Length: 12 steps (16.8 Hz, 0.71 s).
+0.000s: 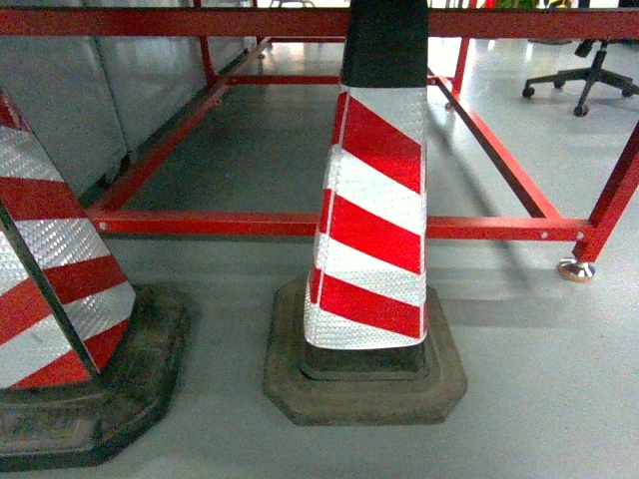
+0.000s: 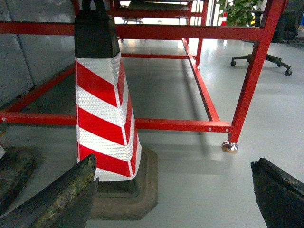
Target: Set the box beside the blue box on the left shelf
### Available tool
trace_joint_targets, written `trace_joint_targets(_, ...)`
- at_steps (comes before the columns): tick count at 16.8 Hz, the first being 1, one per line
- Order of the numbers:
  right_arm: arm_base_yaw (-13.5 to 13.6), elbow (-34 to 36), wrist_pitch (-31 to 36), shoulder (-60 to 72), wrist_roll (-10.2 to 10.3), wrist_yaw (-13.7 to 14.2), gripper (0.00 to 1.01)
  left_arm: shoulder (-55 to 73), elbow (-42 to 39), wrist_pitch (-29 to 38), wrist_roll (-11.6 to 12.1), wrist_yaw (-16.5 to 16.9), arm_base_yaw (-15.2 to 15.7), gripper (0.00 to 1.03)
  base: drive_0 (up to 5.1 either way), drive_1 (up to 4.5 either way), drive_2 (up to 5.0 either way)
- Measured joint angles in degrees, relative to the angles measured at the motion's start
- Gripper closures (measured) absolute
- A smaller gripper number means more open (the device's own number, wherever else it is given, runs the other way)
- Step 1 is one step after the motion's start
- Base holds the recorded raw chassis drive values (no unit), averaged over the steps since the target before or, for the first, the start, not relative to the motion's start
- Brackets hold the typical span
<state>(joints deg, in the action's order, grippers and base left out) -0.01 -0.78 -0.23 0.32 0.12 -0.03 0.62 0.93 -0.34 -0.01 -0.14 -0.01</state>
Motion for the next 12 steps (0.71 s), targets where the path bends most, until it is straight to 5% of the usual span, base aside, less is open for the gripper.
trace_joint_targets(12, 0.0, 0.0, -0.02, 0.0, 0.0, 0.0, 0.03, 0.0, 0.0, 0.0, 0.0, 0.0, 0.0, 0.05, 0.0, 0.0, 0.0)
